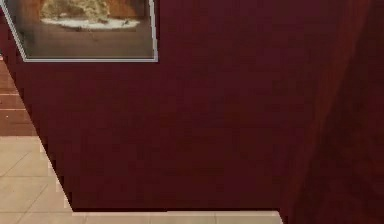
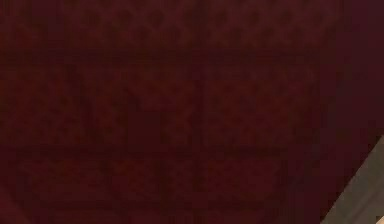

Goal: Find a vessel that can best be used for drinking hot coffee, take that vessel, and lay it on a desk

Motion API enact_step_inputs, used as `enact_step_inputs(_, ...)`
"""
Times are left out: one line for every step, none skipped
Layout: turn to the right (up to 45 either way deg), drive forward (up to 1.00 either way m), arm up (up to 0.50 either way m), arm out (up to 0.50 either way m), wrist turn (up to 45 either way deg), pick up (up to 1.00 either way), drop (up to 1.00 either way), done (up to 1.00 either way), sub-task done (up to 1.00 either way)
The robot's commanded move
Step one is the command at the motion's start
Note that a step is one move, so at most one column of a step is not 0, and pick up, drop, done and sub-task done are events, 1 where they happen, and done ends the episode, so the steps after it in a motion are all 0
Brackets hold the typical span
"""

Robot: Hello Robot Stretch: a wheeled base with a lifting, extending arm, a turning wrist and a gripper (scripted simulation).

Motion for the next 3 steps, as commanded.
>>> enact_step_inputs(-21.0,0.0,0.0,0.0,0.0,0.0,0.0,0.0,0.0)
enact_step_inputs(0.0,0.8,0.0,0.0,0.0,0.0,0.0,0.0,0.0)
enact_step_inputs(-45.0,0.0,0.0,0.0,0.0,0.0,0.0,0.0,0.0)
